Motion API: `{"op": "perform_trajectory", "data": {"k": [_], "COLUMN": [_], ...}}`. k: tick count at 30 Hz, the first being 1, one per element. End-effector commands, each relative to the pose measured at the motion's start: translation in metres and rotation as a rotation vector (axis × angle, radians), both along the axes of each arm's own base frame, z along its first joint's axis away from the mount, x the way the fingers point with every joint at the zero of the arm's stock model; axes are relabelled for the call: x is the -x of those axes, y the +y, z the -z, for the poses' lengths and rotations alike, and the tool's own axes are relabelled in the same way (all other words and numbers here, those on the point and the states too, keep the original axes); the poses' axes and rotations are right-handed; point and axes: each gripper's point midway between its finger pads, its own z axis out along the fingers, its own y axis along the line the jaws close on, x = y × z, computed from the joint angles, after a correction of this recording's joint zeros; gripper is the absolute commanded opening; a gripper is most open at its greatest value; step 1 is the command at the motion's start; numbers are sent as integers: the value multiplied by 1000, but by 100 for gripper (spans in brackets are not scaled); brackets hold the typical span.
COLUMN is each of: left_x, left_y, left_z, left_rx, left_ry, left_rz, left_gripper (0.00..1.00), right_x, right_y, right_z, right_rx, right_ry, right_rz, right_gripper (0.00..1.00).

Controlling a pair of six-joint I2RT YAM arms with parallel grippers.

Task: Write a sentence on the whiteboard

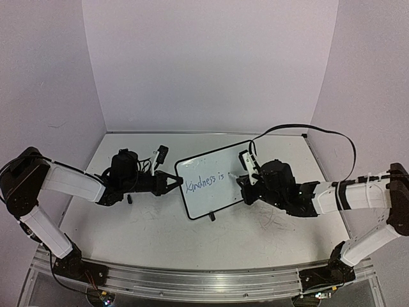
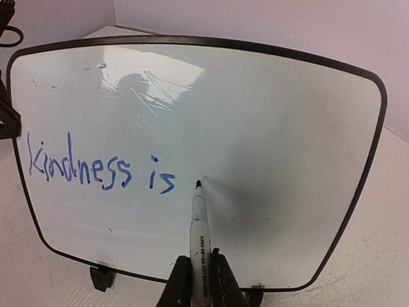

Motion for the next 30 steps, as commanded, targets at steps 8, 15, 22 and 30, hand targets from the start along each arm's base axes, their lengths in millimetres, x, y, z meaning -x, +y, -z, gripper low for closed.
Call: {"op": "perform_trajectory", "data": {"k": [8,15,22,30], "left_x": [-1,0,-1,0], "left_y": [2,2,1,1], "left_z": [-2,-2,-3,-1], "left_rx": [-25,-25,-24,-25], "left_ry": [-16,-16,-19,-15], "left_rz": [-1,0,2,6], "left_gripper": [0,0,0,0], "right_x": [-15,-18,-10,-5], "right_y": [9,8,4,2], "right_z": [-15,-6,3,11], "right_rx": [-15,2,9,14], "right_ry": [-41,-28,6,26], "right_rz": [24,42,30,21], "right_gripper": [0,0,0,0]}}
